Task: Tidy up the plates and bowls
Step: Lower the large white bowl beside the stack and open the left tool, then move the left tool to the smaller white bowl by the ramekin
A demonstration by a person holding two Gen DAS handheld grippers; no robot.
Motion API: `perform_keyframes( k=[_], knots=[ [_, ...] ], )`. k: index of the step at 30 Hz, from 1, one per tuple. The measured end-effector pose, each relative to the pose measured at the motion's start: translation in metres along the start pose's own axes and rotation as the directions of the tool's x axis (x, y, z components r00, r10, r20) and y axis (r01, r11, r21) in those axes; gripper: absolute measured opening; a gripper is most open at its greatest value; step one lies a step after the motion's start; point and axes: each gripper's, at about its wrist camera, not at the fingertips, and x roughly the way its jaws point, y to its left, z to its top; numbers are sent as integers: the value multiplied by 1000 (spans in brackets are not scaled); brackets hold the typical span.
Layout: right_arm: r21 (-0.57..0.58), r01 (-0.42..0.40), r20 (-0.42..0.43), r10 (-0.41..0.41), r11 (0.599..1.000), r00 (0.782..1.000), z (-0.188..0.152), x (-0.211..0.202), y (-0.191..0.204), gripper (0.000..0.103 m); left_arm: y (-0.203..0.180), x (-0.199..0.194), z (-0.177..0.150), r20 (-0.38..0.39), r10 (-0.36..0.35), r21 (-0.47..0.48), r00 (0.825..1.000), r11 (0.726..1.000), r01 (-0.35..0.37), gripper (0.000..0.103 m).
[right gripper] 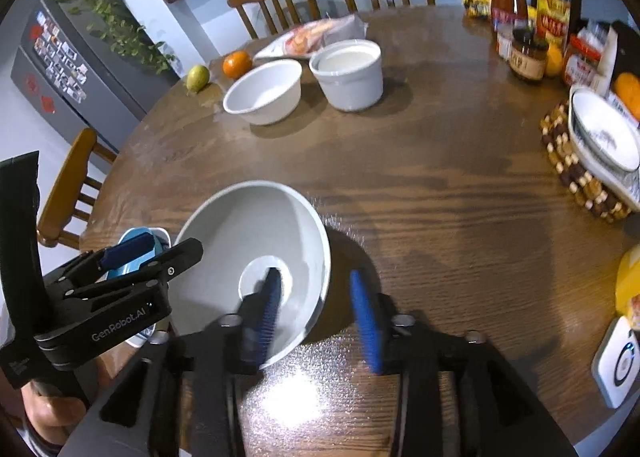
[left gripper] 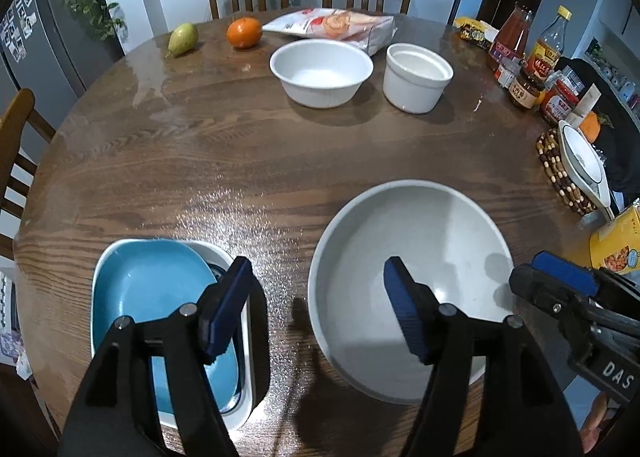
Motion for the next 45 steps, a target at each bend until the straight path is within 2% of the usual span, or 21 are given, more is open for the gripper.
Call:
perform_keyframes(
  k=[6, 10, 14, 18, 25, 29, 35, 40, 45],
  knots=[
    [-10, -18, 48, 19, 1000, 999, 4, -12, 1, 46, -3, -15, 4, 47, 17, 6, 999, 1000, -17, 84],
    [3, -67, 80, 66, 998, 995, 6, -18, -2, 46, -2, -24, 4, 76, 21, 3, 997, 1000, -21, 88],
    [14, -78, 93, 76, 997, 993, 9, -20, -2, 46, -2, -29, 7, 92, 28, 2, 995, 1000, -28, 88],
    [12, -83, 98, 82, 996, 992, 12, -22, -1, 46, 1, -32, 9, 105, 34, -4, 994, 999, -34, 101],
    [0, -94, 96, 94, 996, 991, 17, -21, 2, 46, 7, -34, 15, 120, 45, -17, 992, 999, -43, 102],
    [-1, -101, 91, 100, 995, 991, 21, -19, 4, 57, 14, -32, 17, 118, 51, -29, 992, 998, -48, 102],
    [10, -109, 96, 107, 994, 990, 28, -16, 7, 57, 23, -29, 24, 119, 44, -35, 992, 999, -40, 102],
    [25, -101, 101, 98, 995, 990, 43, -13, 13, 57, 36, -25, 39, 113, 20, -44, 993, 999, -15, 102],
    [27, -87, 97, 84, 996, 992, 65, -8, 22, 57, 57, -24, 70, 125, 18, -78, 992, 997, -8, 102]
  ],
)
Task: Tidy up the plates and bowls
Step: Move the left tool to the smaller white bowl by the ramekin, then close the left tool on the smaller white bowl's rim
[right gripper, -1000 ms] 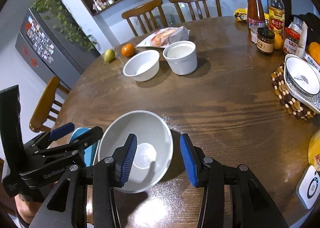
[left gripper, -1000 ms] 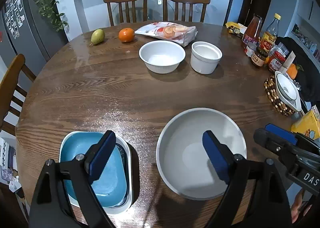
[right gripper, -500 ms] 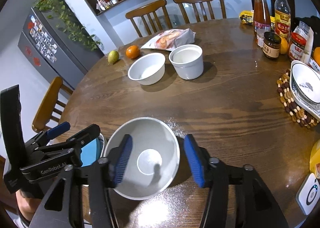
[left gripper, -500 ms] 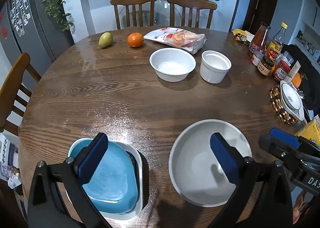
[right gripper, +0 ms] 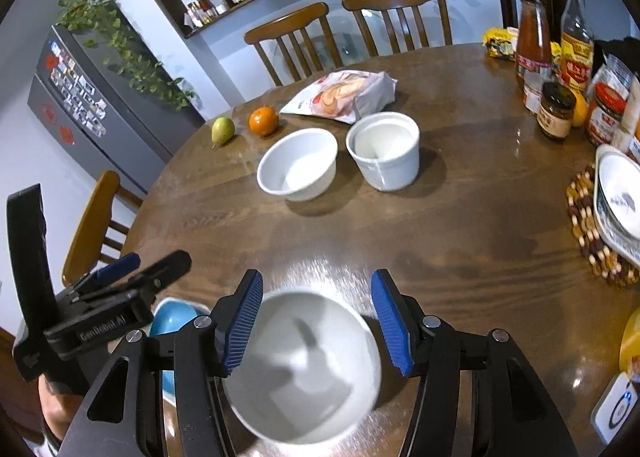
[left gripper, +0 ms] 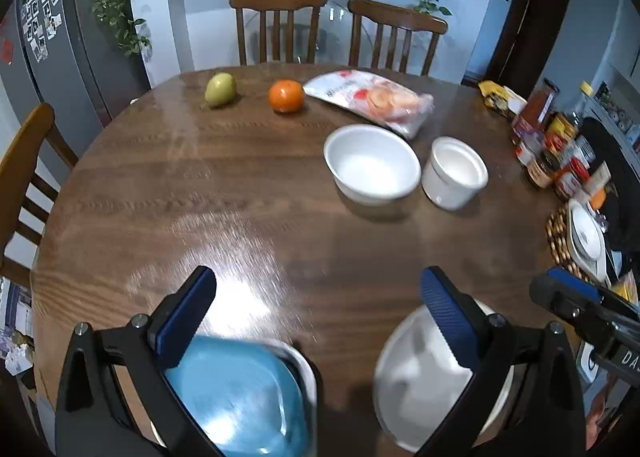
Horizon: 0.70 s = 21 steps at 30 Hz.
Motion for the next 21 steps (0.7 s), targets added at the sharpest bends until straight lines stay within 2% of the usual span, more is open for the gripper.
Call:
perform_keyframes(
  k=[6, 11, 16, 21],
  knots=[
    [47, -7, -7, 7, 999, 1000, 35, 25, 7, 57, 10, 19, 45, -5, -17, 16, 1000, 1000, 17, 102],
    [99, -12, -39, 16, 995, 999, 66, 58, 7, 57, 12, 60, 76, -50, -17, 28, 999, 999, 19, 102],
    [167, 18, -103, 0, 986, 995, 83, 103, -4, 57, 10, 105, 88, -112, -14, 38, 994, 999, 19, 100],
    [233, 21, -152, 15, 972, 988, 83, 140, -16, 57, 9, 135, 90, -167, -48, 13, 985, 999, 51, 89]
  ],
)
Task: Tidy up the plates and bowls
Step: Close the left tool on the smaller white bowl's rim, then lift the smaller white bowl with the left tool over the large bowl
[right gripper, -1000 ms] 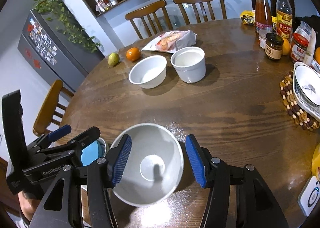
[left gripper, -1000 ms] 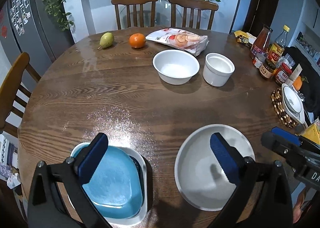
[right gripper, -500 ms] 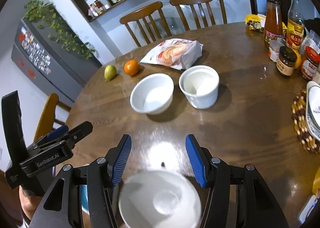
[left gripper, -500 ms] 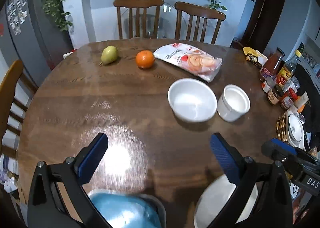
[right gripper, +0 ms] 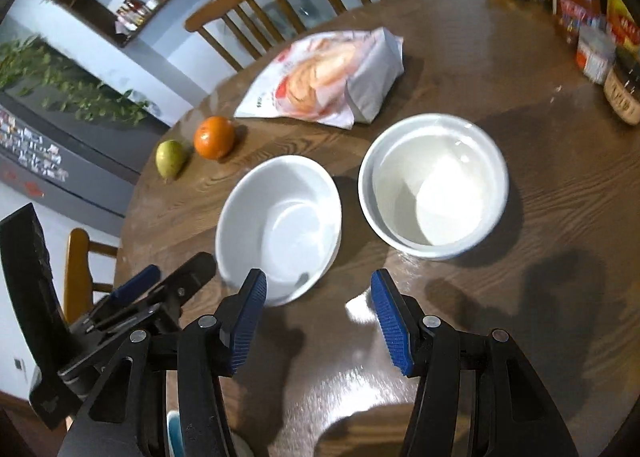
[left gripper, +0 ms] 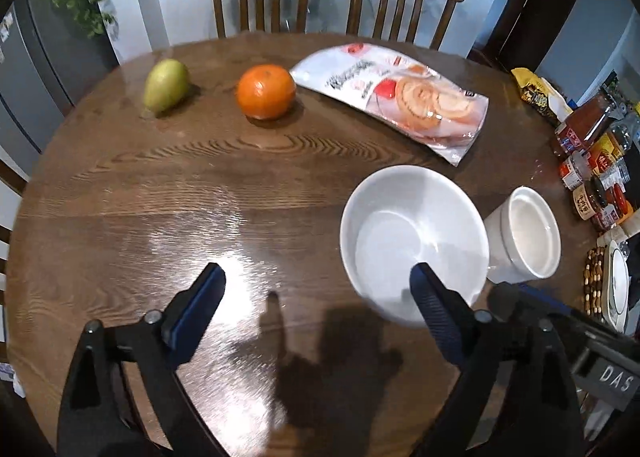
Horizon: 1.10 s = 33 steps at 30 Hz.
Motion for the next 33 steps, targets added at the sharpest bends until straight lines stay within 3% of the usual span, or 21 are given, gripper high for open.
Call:
perform_keyframes(
  k=[6, 9, 10, 12, 17, 21, 33],
  knots=[
    [19, -8, 2, 8, 1000, 1000, 3, 12, -3, 53, -9, 20, 3, -26, -22, 28, 999, 999, 23, 67],
    [22, -16, -9, 17, 1000, 1000, 4, 17, -5, 49, -11, 26, 2, -35, -34, 45, 999, 998, 35, 63],
    [22, -17, -13, 17, 1000, 1000, 6, 19, -5, 46, -12, 29, 3, -37, -34, 49, 999, 998, 36, 61],
    [21, -23, -26, 23, 1000, 999, 5, 23, -6, 39, -13, 32, 3, -43, -34, 54, 998, 998, 36, 48],
    [15, -27, -44, 28, 1000, 999, 6, 31, -6, 22, -16, 39, 3, -54, -40, 64, 998, 997, 44, 33],
    [10, -23, -41, 24, 1000, 999, 7, 32, -7, 19, -18, 42, 3, -69, -52, 71, 996, 996, 57, 19],
    [0, -19, -41, 19, 1000, 999, 8, 34, -4, 17, -19, 44, 3, -69, -46, 75, 997, 996, 51, 15]
  ],
)
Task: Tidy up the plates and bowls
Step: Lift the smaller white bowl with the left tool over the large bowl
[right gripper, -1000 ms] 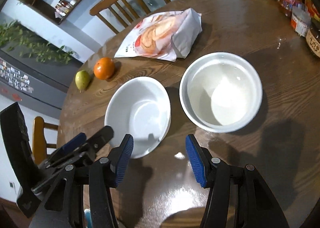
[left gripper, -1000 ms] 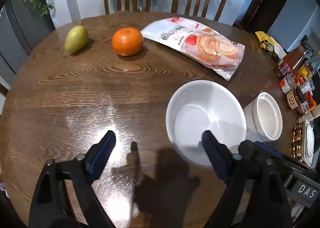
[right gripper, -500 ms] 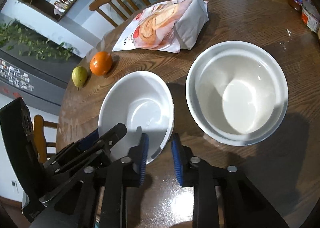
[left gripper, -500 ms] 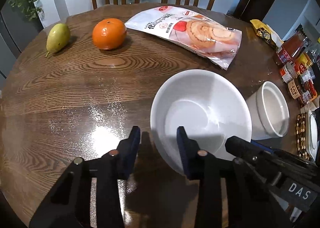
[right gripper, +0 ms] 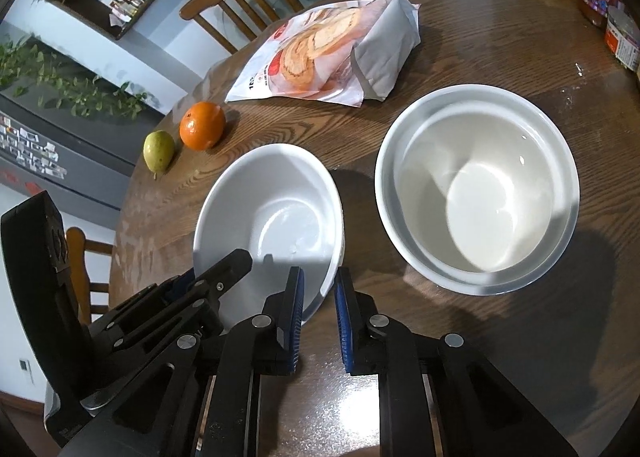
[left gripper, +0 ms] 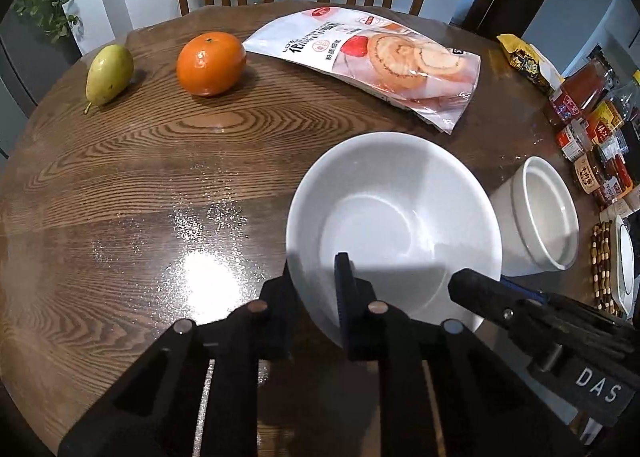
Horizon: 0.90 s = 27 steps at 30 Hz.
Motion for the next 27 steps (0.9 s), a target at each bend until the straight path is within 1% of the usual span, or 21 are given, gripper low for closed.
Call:
perform_keyframes(
  k=[7, 10, 13, 16, 19, 23, 27],
  knots=[
    [-9, -11, 12, 11, 1000, 1000, -3, -6, 4, 17, 1, -8, -3, 17, 8, 0, 1000, 1000, -8, 15],
    [-16, -28, 24, 28, 999, 999, -6, -14, 6, 17, 1, -21, -6, 40, 9, 1, 999, 1000, -9, 15],
    [-36, -44, 43, 45, 998, 998, -12, -26, 9, 17, -4, -39, -12, 82, 20, 19, 996, 1000, -22, 15],
    [-65, -59, 76, 63, 996, 995, -23, -42, 14, 17, -7, -56, -24, 115, 30, 34, 993, 999, -34, 15],
    [-104, -63, 107, 74, 993, 991, -41, -61, 19, 17, -10, -72, -39, 133, 27, 34, 991, 999, -32, 15],
    [-130, -77, 118, 93, 988, 989, -60, -79, 22, 17, -18, -94, -62, 169, 40, 45, 985, 998, -48, 15],
    [-144, -96, 133, 115, 985, 984, -84, -100, 21, 17, -25, -112, -86, 184, 39, 39, 982, 998, -47, 15]
  ],
)
